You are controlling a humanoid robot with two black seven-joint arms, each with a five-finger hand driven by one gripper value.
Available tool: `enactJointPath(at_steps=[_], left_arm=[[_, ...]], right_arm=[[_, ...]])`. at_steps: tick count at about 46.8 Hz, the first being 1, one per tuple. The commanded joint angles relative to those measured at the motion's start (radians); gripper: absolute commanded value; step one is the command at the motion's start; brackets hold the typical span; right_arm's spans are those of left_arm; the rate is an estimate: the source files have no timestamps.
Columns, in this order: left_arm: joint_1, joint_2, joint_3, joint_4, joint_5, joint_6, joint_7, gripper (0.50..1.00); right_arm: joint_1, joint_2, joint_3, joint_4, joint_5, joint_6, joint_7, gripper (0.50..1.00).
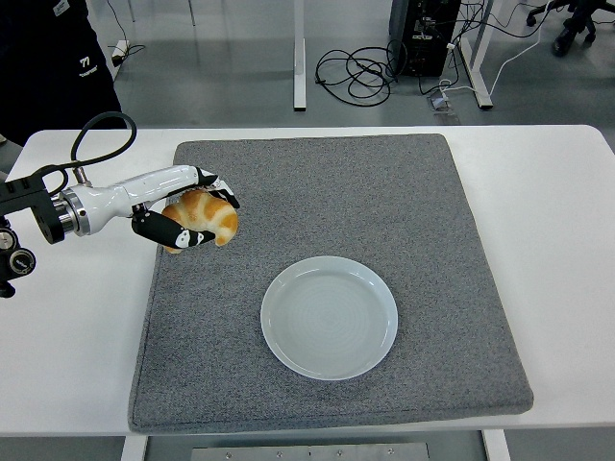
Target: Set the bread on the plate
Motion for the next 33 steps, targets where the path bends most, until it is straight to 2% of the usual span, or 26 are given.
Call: enactJointPath(at_steps=[1,13,24,33], left_arm=[[0.0,0.003,0.001,0.0,-0.002,0.0,0.002,0.5],[-0.043,0.012,0.001,0.001,0.0,-0.008,0.002,0.5],[-0.138,-0.003,0.001,0.001,0.001,-0.071,0.018,0.5],[-0.182,-0.062,0.0,0.001,0.0,-0.075,0.063,0.5]], right_arm=[[0.0,0.0,0.0,0.0,0.0,0.0,0.0,1.0],[-0.002,0.0,-0.001,0.0,0.0,0.0,0.0,1.0],[-0.002,0.0,-0.001,0.0,0.0,0.0,0.002,1.0],[-0.002,0.0,0.0,0.0,0.0,0.0,0.002,1.0]])
